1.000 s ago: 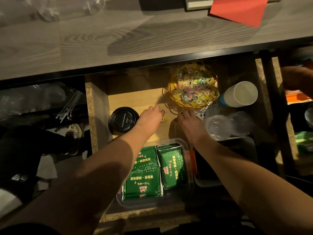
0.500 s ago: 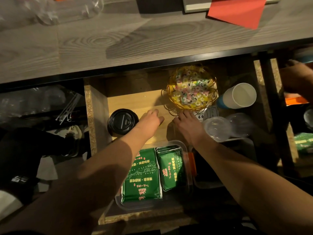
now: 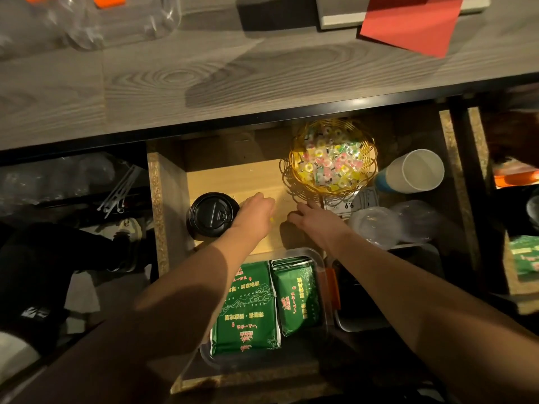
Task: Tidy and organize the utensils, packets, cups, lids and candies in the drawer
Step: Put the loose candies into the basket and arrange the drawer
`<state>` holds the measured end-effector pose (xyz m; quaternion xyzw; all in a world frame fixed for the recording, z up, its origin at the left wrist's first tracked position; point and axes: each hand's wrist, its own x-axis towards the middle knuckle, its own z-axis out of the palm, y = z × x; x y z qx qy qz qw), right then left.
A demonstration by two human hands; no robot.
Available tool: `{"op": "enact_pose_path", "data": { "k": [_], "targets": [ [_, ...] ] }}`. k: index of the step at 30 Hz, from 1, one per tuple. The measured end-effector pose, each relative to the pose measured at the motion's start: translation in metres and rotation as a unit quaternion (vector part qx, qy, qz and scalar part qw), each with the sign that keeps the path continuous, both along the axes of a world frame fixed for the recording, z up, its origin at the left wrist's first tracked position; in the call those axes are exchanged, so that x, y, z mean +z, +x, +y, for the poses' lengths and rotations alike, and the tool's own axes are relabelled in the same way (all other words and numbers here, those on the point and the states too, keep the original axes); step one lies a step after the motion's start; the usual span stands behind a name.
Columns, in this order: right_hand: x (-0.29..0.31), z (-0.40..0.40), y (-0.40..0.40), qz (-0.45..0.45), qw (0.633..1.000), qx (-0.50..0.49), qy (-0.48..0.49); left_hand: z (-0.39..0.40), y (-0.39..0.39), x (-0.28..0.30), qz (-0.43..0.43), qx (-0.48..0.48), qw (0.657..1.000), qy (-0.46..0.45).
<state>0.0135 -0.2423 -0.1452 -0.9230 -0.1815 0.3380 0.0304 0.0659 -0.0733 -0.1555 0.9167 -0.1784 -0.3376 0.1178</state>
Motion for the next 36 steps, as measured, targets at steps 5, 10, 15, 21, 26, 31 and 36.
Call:
{"op": "enact_pose_path", "data": {
  "k": [5, 10, 15, 21, 26, 31, 36],
  "targets": [
    [-0.015, -0.007, 0.003, -0.005, 1.000, -0.008, 0.022, -0.005, 0.002, 0.001, 0.017, 0.114, 0.992, -0.058],
    [-0.008, -0.009, -0.003, -0.060, 0.982, -0.157, 0.087, -0.020, 0.008, 0.024, 0.078, 0.377, 0.902, -0.197],
    [0.030, -0.025, 0.015, -0.137, 0.780, -0.528, 0.306, -0.050, 0.030, 0.063, 0.125, 0.478, 0.817, -0.298],
    [0.047, -0.059, 0.051, -0.157, 0.680, -0.642, 0.318, -0.085, 0.054, 0.073, 0.177, 0.466, 0.787, -0.364],
    [0.046, -0.069, 0.053, -0.198, 0.743, -0.604, 0.211, -0.085, 0.056, 0.067, 0.164, 0.457, 0.795, -0.364],
    [0.034, -0.078, 0.078, -0.135, 0.808, -0.565, 0.096, -0.080, 0.058, 0.053, 0.070, 0.481, 0.849, -0.208],
    [0.017, -0.089, 0.101, -0.009, 0.768, -0.633, 0.092, -0.082, 0.062, 0.044, 0.221, 0.530, 0.779, -0.251]
  ]
}}
